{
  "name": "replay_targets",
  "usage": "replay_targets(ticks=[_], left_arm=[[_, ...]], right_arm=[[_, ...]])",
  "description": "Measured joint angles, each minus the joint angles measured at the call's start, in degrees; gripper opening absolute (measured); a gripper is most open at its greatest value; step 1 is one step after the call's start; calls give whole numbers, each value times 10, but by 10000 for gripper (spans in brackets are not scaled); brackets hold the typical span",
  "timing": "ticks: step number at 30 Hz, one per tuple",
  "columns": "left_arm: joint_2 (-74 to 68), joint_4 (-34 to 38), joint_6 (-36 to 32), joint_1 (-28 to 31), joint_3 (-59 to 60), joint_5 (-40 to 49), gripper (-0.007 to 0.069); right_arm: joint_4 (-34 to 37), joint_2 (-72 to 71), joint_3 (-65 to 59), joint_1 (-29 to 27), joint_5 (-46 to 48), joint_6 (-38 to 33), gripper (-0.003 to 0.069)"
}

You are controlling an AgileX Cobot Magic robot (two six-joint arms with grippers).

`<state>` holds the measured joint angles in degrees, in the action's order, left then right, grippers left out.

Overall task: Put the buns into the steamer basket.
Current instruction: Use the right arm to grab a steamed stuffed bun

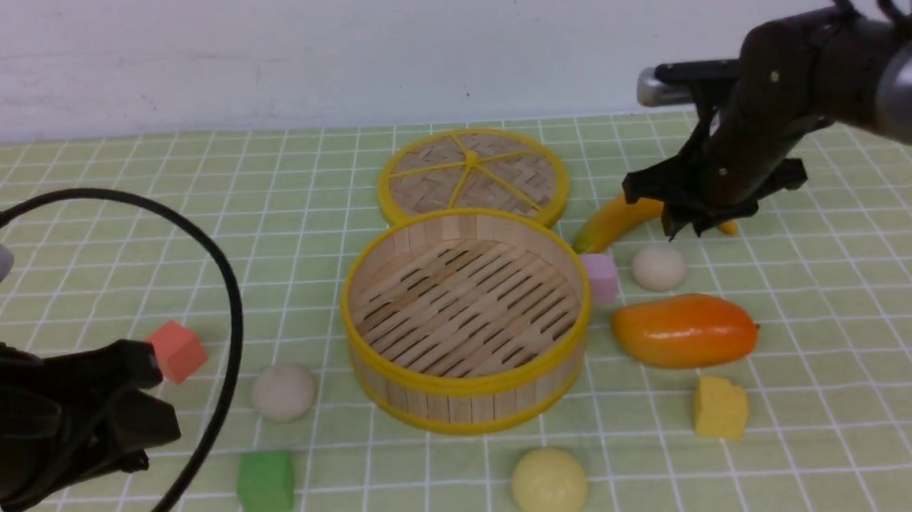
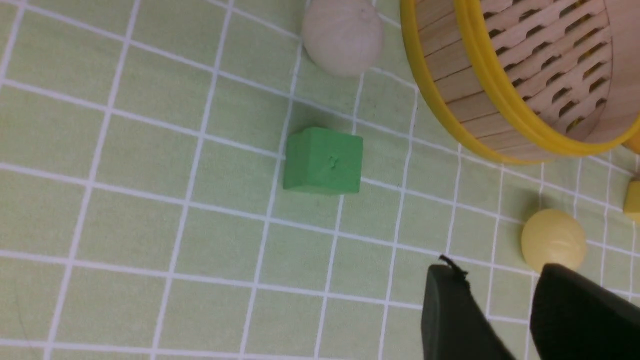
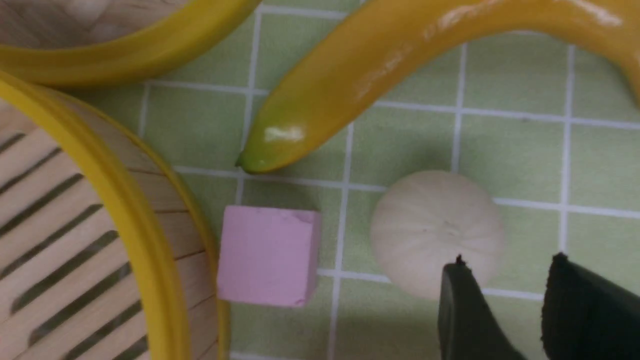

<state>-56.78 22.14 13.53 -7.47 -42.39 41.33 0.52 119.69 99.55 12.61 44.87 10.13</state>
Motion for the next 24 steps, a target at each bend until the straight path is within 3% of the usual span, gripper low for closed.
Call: replay_targets(ticks=[9, 24], left_arm=[[0, 0, 0, 0, 0, 0, 238], [0, 1, 0, 0, 0, 0, 238]], right_arm=[[9, 40, 1, 0, -52, 2, 241], [9, 59, 5, -1, -51, 2, 232]])
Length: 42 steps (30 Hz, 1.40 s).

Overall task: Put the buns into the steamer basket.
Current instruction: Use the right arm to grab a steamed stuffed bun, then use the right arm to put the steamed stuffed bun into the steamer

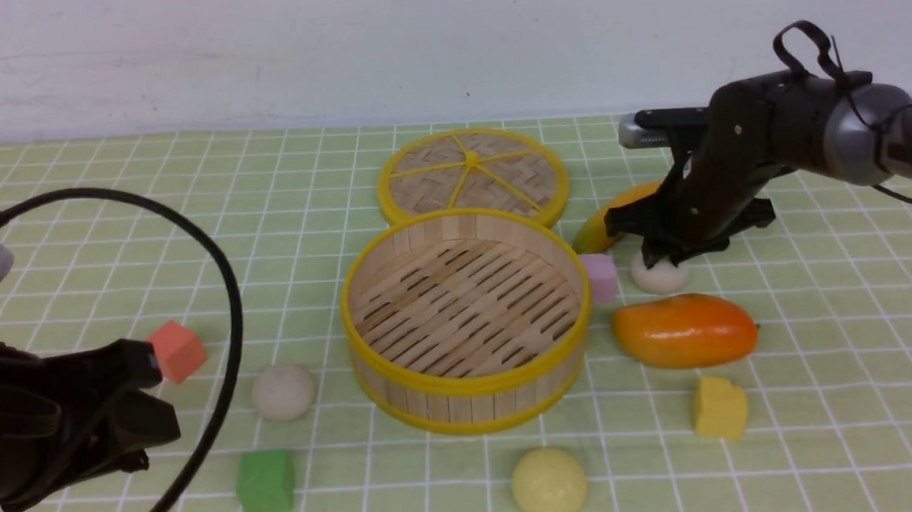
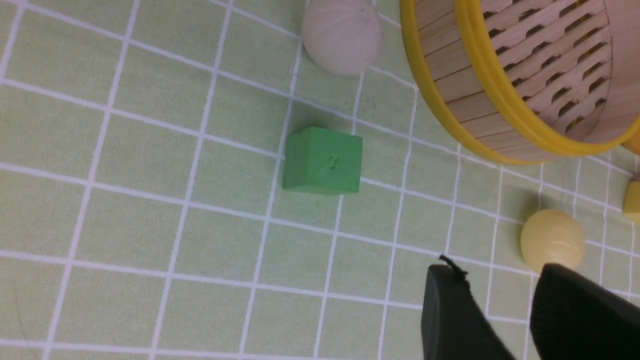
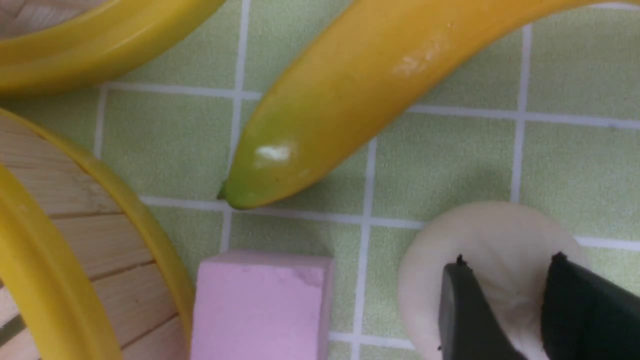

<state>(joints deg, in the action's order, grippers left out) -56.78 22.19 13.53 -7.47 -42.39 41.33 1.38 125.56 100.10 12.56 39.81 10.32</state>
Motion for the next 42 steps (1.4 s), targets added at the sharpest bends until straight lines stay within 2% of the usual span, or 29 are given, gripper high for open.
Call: replay_targets(ticks=[3, 5, 6, 9, 19, 26, 32, 36, 42], left_arm=[[0, 0, 0, 0, 0, 0, 238], [0, 0, 0, 0, 0, 0, 238], [0, 0, 0, 0, 0, 0, 238], [0, 0, 0, 0, 0, 0, 238], [0, 0, 0, 0, 0, 0, 238], [0, 0, 0, 0, 0, 0, 238], [0, 0, 0, 0, 0, 0, 238], [0, 0, 0, 0, 0, 0, 238], [0, 0, 0, 0, 0, 0, 238]], right_arm=[[0, 0, 0, 0, 0, 0, 178], [0, 0, 0, 0, 0, 0, 123], [0, 0, 1, 0, 2, 0, 57], [0, 0, 1, 0, 6, 0, 3], [14, -82, 1, 0, 23, -6, 1], [130, -158, 2, 29, 34, -90, 1], [191, -121, -5, 85, 48, -156, 1], [197, -85, -5, 109, 35, -173, 1], [194, -42, -5, 113, 13, -174, 20]])
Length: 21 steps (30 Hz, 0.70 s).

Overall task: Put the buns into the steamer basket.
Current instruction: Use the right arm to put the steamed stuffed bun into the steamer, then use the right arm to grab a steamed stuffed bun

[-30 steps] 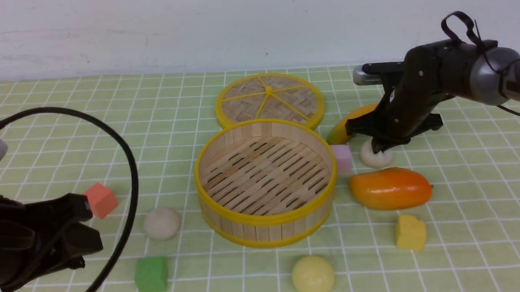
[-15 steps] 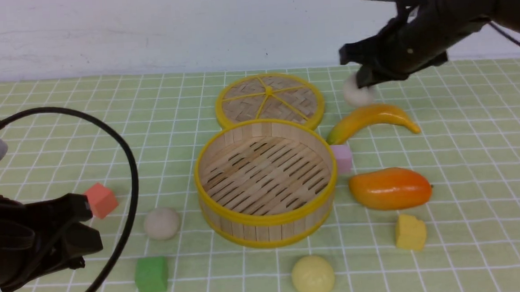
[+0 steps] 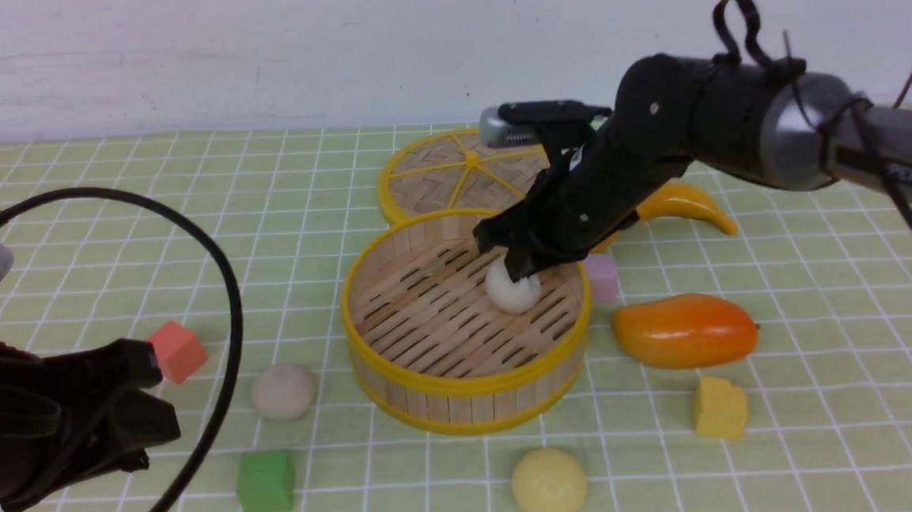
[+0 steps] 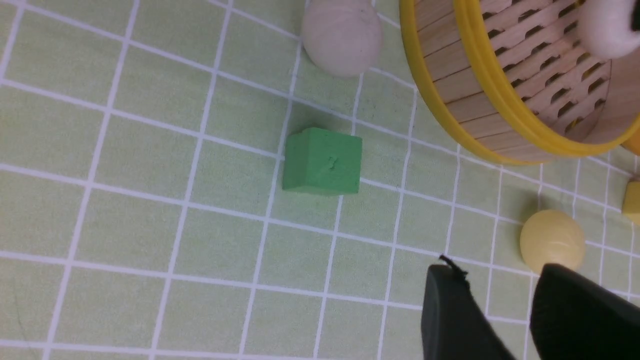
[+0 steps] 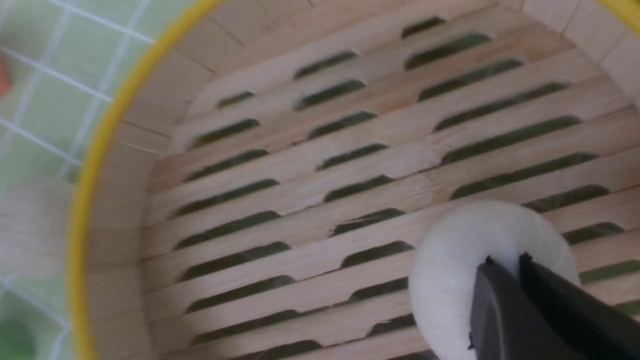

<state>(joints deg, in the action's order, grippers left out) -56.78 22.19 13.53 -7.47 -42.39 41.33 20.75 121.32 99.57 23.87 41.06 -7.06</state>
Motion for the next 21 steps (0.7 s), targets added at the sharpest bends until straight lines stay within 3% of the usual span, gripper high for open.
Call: replay_targets(ticks=[5, 8, 9, 10, 12, 15, 21], left_arm=[[0, 0, 0, 0, 0, 1, 238], [0, 0, 0, 0, 0, 1, 238], [0, 0, 0, 0, 0, 1, 238], [0, 0, 0, 0, 0, 1, 238], [0, 0, 0, 0, 0, 1, 238], [0, 0, 0, 0, 0, 1, 238], [0, 0, 0, 0, 0, 1, 238]], right_arm=[[-6, 4, -1, 0, 0, 0, 111], [-23, -4, -1, 0, 6, -1, 223], [-24, -5, -1, 0, 6, -1, 232], [-35, -20, -1, 0, 18, -1, 317], [-39, -29, -1, 0, 28, -1, 349], [-57, -92, -1, 0, 103, -2, 472], [-35, -181, -26, 8, 200, -4, 509]])
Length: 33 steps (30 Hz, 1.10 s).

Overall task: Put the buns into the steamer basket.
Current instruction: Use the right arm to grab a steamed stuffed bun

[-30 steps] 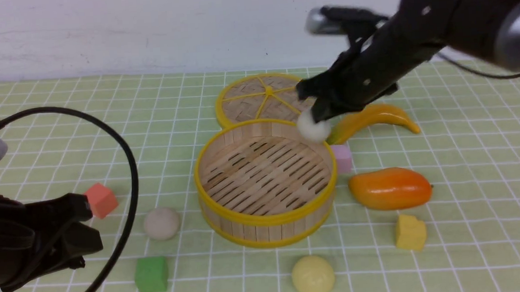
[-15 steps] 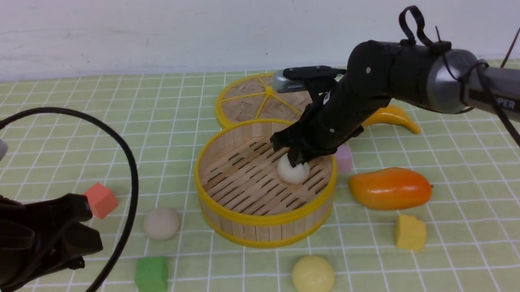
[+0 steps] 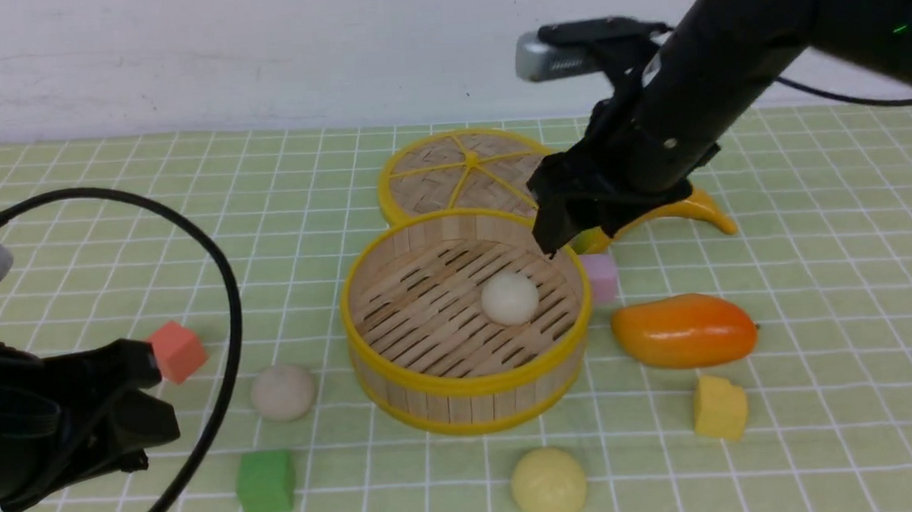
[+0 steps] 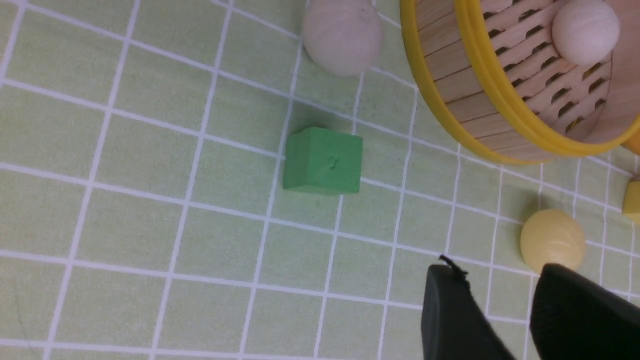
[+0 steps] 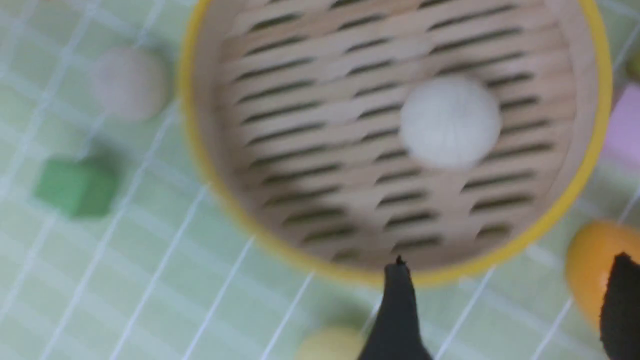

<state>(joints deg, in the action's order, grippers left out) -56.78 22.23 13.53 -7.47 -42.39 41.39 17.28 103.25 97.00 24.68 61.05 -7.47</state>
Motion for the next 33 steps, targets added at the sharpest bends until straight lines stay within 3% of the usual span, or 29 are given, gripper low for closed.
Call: replay_targets(ticks=[7, 13, 26, 33], left_arm=[[0, 0, 0, 0, 0, 0, 238], [0, 0, 0, 0, 0, 0, 238], [0, 0, 0, 0, 0, 0, 238], [0, -1, 0, 0, 0, 0, 238]], right_arm=[[2, -34, -125, 77, -16, -11, 511], [-55, -15, -197, 114, -93, 7, 501], [-69, 62, -206, 113, -123, 51, 269], [-69, 67, -206, 113, -124, 58, 230]])
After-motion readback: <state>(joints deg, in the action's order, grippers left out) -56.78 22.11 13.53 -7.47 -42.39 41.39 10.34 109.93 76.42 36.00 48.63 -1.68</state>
